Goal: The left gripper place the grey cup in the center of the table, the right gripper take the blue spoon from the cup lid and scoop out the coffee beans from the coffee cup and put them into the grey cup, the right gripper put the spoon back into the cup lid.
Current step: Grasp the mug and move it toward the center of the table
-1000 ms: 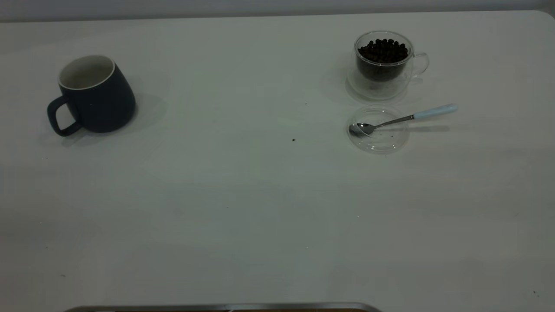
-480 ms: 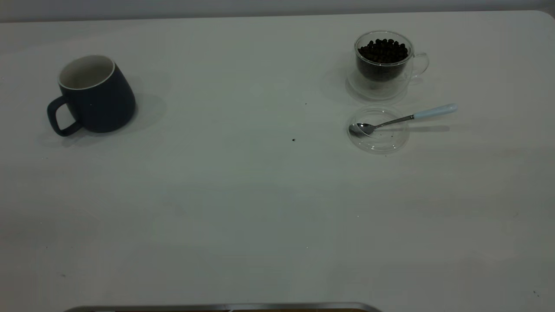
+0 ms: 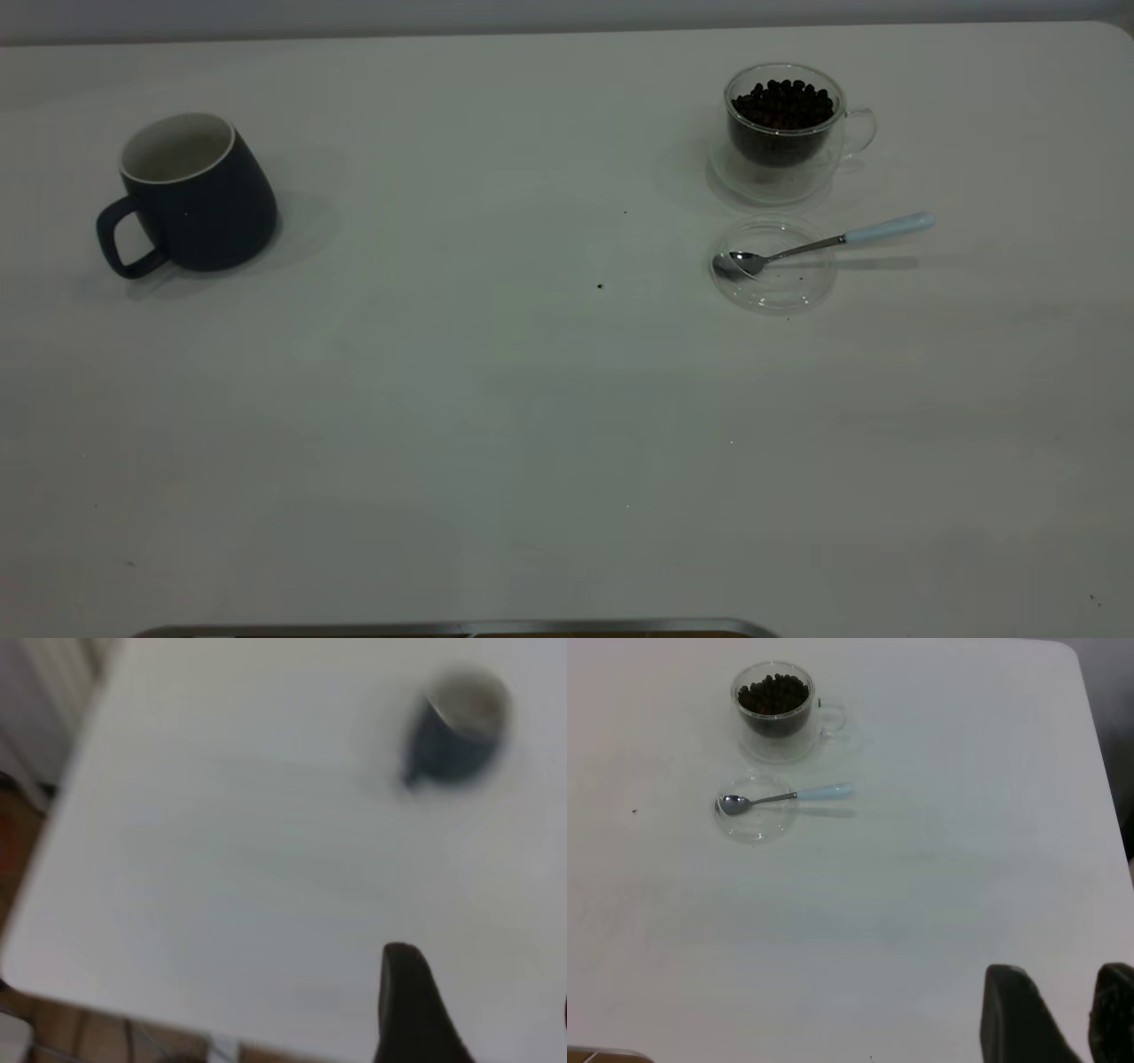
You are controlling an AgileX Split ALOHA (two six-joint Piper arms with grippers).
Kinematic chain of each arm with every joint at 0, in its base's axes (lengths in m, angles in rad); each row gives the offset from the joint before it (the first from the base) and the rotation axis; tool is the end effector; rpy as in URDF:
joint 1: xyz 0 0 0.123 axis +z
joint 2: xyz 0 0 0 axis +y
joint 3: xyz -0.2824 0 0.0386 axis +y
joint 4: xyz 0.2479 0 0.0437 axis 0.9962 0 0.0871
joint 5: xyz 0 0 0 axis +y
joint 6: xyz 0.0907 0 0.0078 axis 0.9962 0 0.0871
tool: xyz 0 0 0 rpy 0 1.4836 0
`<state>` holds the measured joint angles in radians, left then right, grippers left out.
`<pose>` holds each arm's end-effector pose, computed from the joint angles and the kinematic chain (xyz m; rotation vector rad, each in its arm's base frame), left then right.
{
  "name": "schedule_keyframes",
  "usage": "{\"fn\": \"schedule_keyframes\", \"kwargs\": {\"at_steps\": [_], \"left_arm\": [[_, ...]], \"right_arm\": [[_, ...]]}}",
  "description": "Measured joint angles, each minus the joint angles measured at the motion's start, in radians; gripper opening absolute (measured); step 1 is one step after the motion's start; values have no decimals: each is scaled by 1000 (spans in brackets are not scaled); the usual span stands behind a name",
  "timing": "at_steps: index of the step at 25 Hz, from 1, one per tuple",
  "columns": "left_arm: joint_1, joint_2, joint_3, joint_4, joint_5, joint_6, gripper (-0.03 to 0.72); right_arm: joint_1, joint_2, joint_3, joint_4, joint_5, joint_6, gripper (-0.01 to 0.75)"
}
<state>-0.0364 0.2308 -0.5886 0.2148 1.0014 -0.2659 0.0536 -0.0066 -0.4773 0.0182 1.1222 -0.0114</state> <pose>0.0279 0.0154 0.3063 -0.2253 2.0957 0.0801 -0.0061 0.0012 0.2660 -0.0703 2.1209 0.0471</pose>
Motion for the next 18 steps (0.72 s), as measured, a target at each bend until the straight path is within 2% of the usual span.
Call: {"fn": "schedule_keyframes", "kwargs": {"at_steps": [3,7,12,18], "left_arm": [[0,178,-4,132,-134,-115,475],[0,471,-54,238,-214,-188,475],[0,848,-207,293,-243,-196,475],[0,1273,-512,292,-202,-123,475]], "right_arm": [[0,0,0,0,0,0,238],[0,0,0,0,0,0,238],[0,0,0,0,0,0,238],[0,0,0,0,0,0,238]]}}
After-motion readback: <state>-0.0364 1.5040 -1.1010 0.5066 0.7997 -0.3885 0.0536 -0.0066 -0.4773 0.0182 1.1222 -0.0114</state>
